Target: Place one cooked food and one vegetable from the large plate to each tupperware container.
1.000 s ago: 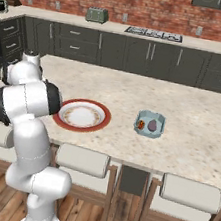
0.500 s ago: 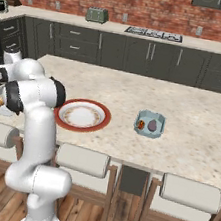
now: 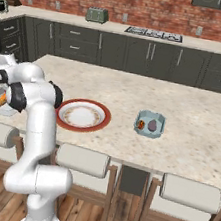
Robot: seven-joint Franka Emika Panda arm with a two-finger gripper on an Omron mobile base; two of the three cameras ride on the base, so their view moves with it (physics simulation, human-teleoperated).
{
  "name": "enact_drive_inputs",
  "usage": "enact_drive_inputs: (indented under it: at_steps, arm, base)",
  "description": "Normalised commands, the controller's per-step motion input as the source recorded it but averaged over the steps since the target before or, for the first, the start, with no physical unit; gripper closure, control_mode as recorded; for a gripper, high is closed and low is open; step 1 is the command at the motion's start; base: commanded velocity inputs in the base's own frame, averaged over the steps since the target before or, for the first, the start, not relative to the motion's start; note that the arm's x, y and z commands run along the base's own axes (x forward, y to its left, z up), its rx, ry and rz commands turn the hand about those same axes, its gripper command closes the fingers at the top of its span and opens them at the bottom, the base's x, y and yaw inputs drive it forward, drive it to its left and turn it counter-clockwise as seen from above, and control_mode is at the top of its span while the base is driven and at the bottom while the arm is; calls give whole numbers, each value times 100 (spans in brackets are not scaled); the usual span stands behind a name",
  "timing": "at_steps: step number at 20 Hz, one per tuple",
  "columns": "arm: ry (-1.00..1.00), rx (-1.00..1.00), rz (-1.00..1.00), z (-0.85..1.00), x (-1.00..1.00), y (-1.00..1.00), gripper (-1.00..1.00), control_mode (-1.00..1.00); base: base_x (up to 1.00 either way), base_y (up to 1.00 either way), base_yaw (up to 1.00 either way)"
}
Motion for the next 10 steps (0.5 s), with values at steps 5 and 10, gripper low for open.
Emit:
enact_drive_inputs:
  at_steps: [5,10]
  arm:
    - [0,0,0,-52,1,0,100,-100]
    - [0,0,0,-50,0,0,100,-100]
  base:
    - [0,0,0]
    - [0,0,0]
